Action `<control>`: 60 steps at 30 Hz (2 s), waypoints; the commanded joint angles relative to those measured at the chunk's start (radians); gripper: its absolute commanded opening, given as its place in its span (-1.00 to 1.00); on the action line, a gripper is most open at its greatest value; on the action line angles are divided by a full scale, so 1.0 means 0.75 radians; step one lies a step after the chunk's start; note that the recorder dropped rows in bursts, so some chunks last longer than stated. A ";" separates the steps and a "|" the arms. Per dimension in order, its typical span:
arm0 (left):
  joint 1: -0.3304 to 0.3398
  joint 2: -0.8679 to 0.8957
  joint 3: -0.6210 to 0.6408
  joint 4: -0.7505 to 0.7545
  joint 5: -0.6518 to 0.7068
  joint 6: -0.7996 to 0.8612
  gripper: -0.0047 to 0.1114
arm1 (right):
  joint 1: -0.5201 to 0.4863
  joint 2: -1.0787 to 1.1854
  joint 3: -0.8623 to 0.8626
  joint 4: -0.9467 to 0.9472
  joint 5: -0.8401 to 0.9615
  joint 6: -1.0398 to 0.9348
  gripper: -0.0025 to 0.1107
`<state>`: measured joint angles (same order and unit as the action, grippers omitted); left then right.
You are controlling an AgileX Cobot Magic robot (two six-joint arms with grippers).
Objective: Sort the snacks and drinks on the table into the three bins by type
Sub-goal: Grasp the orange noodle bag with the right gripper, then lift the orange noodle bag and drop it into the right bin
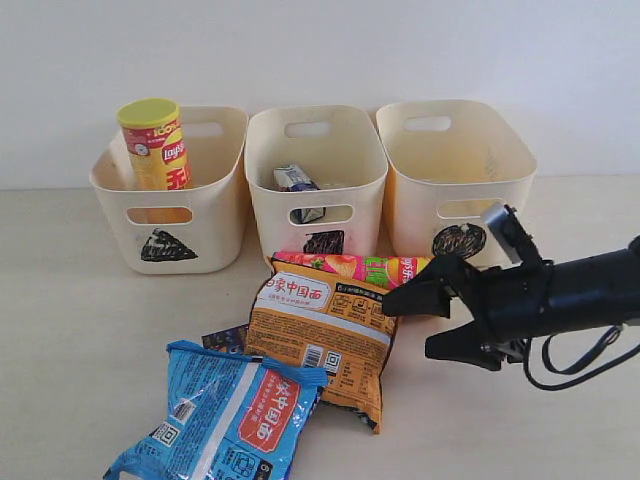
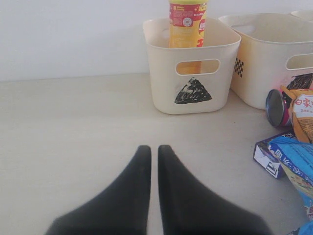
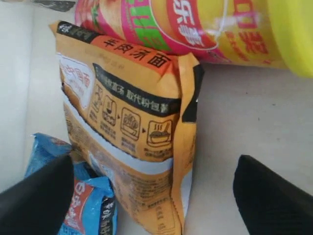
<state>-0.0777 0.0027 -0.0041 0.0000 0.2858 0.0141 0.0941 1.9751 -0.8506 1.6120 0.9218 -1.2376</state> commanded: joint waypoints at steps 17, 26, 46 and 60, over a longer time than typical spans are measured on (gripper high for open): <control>-0.004 -0.004 0.005 0.000 -0.011 -0.009 -0.85 | 0.244 0.242 -0.293 0.007 -0.157 -0.044 0.31; -0.004 -0.004 0.005 0.000 -0.011 -0.009 -0.85 | 0.244 0.223 -0.293 0.007 -0.100 -0.064 -0.93; -0.004 -0.004 0.005 0.000 -0.011 -0.009 -0.85 | 0.151 -0.118 -0.293 -0.086 0.218 -0.066 -0.93; -0.004 -0.004 0.005 0.000 -0.011 -0.009 -0.85 | -0.132 -0.524 -0.293 -0.311 0.094 0.152 -0.93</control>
<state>-0.0777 0.0027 -0.0041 0.0000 0.2858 0.0141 0.0534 1.6508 -1.0715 1.3808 1.0245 -1.1645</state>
